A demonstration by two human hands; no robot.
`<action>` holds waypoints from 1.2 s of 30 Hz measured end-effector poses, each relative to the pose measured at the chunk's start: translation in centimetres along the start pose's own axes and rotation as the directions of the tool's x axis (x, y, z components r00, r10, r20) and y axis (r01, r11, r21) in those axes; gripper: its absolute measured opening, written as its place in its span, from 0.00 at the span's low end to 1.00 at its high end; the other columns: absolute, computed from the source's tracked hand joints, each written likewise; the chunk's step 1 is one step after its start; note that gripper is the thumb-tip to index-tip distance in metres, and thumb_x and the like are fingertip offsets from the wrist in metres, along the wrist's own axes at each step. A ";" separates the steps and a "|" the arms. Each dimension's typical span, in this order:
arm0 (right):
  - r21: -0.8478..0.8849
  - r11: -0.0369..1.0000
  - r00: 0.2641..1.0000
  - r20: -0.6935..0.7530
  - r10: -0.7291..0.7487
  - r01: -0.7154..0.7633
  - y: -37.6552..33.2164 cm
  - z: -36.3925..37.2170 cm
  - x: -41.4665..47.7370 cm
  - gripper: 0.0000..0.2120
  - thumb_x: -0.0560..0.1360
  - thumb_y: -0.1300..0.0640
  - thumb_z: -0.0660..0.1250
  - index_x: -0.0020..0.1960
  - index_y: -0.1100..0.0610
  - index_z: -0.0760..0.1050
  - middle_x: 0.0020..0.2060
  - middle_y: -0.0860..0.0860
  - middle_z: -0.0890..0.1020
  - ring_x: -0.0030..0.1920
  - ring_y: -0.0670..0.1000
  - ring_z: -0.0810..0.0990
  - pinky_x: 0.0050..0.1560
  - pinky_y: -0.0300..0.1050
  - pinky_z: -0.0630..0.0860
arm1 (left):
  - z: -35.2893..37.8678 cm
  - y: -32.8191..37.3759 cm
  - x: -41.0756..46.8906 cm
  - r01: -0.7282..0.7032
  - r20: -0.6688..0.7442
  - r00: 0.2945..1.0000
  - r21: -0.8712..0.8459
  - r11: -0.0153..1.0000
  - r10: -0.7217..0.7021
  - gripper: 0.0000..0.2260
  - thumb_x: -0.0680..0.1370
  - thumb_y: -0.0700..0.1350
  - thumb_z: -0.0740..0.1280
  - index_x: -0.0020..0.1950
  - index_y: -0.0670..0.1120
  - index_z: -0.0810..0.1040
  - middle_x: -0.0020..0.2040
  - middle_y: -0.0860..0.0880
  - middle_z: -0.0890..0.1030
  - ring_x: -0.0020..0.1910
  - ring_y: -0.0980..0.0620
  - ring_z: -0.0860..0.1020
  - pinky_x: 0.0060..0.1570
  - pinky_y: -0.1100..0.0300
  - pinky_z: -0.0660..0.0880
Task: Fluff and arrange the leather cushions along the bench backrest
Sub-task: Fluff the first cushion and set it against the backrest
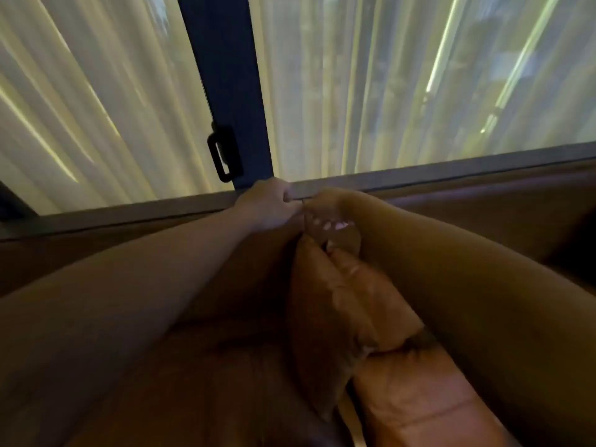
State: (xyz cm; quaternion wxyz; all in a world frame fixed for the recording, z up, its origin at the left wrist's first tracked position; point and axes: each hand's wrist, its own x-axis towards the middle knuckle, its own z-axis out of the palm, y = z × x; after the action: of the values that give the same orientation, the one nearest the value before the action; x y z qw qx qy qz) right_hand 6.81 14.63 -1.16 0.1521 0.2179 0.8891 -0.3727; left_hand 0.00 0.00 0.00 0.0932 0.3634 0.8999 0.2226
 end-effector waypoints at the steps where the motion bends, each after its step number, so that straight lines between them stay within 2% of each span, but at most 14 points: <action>1: -0.086 0.995 0.996 0.078 0.053 -0.046 1.8 1.4 0.6 0.12 0.83 0.56 0.66 0.64 0.59 0.77 0.58 0.59 0.80 0.49 0.57 0.81 0.52 0.52 0.79 | 2.2 -0.4 -0.2 0.007 0.123 0.992 0.078 0.997 -0.016 0.13 0.79 0.55 0.70 0.48 0.45 0.79 0.46 0.44 0.82 0.45 0.45 0.80 0.44 0.51 0.76; 2: -0.195 0.980 0.990 0.125 0.072 -0.046 3.3 2.4 0.9 0.20 0.82 0.56 0.67 0.72 0.59 0.72 0.64 0.60 0.78 0.58 0.60 0.80 0.61 0.56 0.76 | 4.1 -0.3 -0.5 -0.048 0.238 0.971 0.169 0.985 0.006 0.10 0.79 0.53 0.71 0.50 0.47 0.78 0.50 0.45 0.81 0.48 0.45 0.80 0.47 0.51 0.76; 4: -0.326 0.942 0.972 0.187 0.142 -0.075 7.8 6.1 1.6 0.29 0.83 0.54 0.66 0.80 0.60 0.62 0.77 0.61 0.67 0.76 0.61 0.67 0.75 0.57 0.62 | 9.2 -0.5 -2.1 -0.139 0.488 0.873 0.292 0.946 -0.022 0.10 0.78 0.50 0.72 0.56 0.48 0.76 0.58 0.48 0.79 0.56 0.45 0.78 0.51 0.52 0.75; 6: -0.402 0.914 0.954 0.250 0.166 -0.054 11.9 9.4 2.5 0.37 0.81 0.48 0.69 0.83 0.57 0.54 0.82 0.59 0.57 0.81 0.60 0.57 0.79 0.60 0.55 | 13.5 -0.3 -2.8 -0.217 0.669 0.741 0.326 0.920 -0.062 0.16 0.79 0.50 0.72 0.65 0.48 0.75 0.62 0.49 0.76 0.62 0.45 0.76 0.57 0.52 0.75; 9: -0.496 0.864 0.914 0.309 0.263 -0.081 15.3 12.7 4.5 0.51 0.74 0.40 0.75 0.84 0.52 0.48 0.83 0.58 0.47 0.80 0.65 0.54 0.73 0.67 0.66 | 18.2 -0.1 -2.4 -0.208 0.767 0.629 0.321 0.924 -0.125 0.18 0.80 0.51 0.71 0.68 0.47 0.76 0.65 0.48 0.78 0.64 0.43 0.78 0.63 0.44 0.76; 12: -0.475 0.855 0.911 0.223 0.345 -0.208 15.7 13.4 6.4 0.45 0.75 0.46 0.74 0.83 0.52 0.52 0.82 0.58 0.48 0.76 0.68 0.65 0.65 0.69 0.73 | 20.0 0.4 -1.1 -0.174 0.821 0.550 0.291 0.941 -0.152 0.17 0.83 0.48 0.68 0.71 0.44 0.75 0.64 0.43 0.80 0.62 0.40 0.78 0.65 0.44 0.75; 15: -0.409 0.843 0.909 0.071 0.410 -0.348 15.2 13.5 8.1 0.41 0.80 0.50 0.67 0.84 0.52 0.46 0.78 0.59 0.62 0.67 0.68 0.76 0.64 0.69 0.74 | 20.7 -0.3 0.5 -0.121 0.794 0.570 0.336 0.934 -0.212 0.17 0.84 0.50 0.66 0.72 0.46 0.75 0.66 0.45 0.79 0.63 0.42 0.78 0.64 0.45 0.75; 18: -0.410 0.824 0.892 0.055 0.449 -0.390 15.1 14.3 8.9 0.56 0.75 0.42 0.73 0.83 0.49 0.33 0.72 0.62 0.72 0.66 0.68 0.77 0.66 0.72 0.71 | 20.8 -1.9 1.0 -0.065 0.733 0.616 0.414 0.908 -0.290 0.16 0.84 0.49 0.66 0.70 0.46 0.75 0.60 0.48 0.79 0.59 0.42 0.79 0.59 0.46 0.76; 21: -0.468 0.776 0.868 0.036 0.495 -0.423 14.5 14.9 10.0 0.66 0.65 0.37 0.80 0.82 0.48 0.35 0.78 0.61 0.60 0.75 0.69 0.64 0.66 0.81 0.63 | 20.0 -3.5 0.6 0.022 0.650 0.689 0.424 0.906 -0.321 0.14 0.84 0.48 0.66 0.67 0.45 0.74 0.59 0.45 0.79 0.54 0.42 0.79 0.52 0.46 0.76; 24: -0.365 0.826 0.859 0.119 0.499 -0.429 13.3 15.9 11.5 0.64 0.68 0.49 0.82 0.82 0.46 0.35 0.82 0.59 0.46 0.79 0.72 0.50 0.70 0.81 0.60 | 19.4 -6.0 -0.8 0.136 0.562 0.748 0.391 0.911 -0.353 0.21 0.82 0.44 0.68 0.73 0.47 0.66 0.64 0.44 0.76 0.57 0.42 0.77 0.49 0.47 0.74; 26: -0.336 0.870 0.878 0.192 0.438 -0.360 12.6 16.7 12.0 0.62 0.71 0.54 0.79 0.82 0.45 0.32 0.81 0.62 0.54 0.78 0.72 0.59 0.70 0.75 0.67 | 19.3 -8.1 -2.2 0.222 0.532 0.762 0.321 0.921 -0.370 0.29 0.80 0.44 0.70 0.78 0.48 0.61 0.71 0.44 0.73 0.64 0.41 0.76 0.56 0.45 0.76; 29: -0.476 0.863 0.949 0.158 0.272 -0.167 10.6 18.4 11.9 0.56 0.68 0.60 0.78 0.82 0.47 0.44 0.73 0.61 0.69 0.69 0.69 0.74 0.63 0.69 0.77 | 18.5 -11.5 -4.2 0.190 0.500 0.796 0.329 0.925 -0.341 0.40 0.79 0.43 0.72 0.84 0.49 0.50 0.80 0.43 0.62 0.75 0.38 0.67 0.70 0.42 0.70; 32: -0.596 0.803 0.974 0.188 0.129 0.008 7.2 20.3 11.7 0.46 0.69 0.61 0.79 0.78 0.49 0.55 0.71 0.59 0.73 0.68 0.67 0.75 0.63 0.69 0.77 | 17.1 -14.6 -4.1 0.133 0.424 0.854 0.382 0.915 -0.301 0.45 0.78 0.44 0.73 0.84 0.49 0.46 0.84 0.41 0.52 0.79 0.36 0.60 0.73 0.39 0.66; 36: -0.672 0.737 0.967 0.227 0.115 0.070 1.4 21.3 11.7 0.45 0.71 0.60 0.78 0.80 0.51 0.57 0.68 0.59 0.75 0.66 0.65 0.77 0.63 0.67 0.77 | 14.8 -18.2 -2.9 0.075 0.414 0.876 0.387 0.919 -0.246 0.58 0.71 0.52 0.81 0.85 0.47 0.40 0.86 0.44 0.44 0.84 0.39 0.47 0.79 0.35 0.56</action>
State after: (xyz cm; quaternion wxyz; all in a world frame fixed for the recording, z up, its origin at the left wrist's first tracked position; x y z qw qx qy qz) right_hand -0.21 3.15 -21.48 0.3374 0.1093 0.9338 -0.0476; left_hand -4.25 -8.68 -21.60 0.2516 0.3389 0.9054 -0.0455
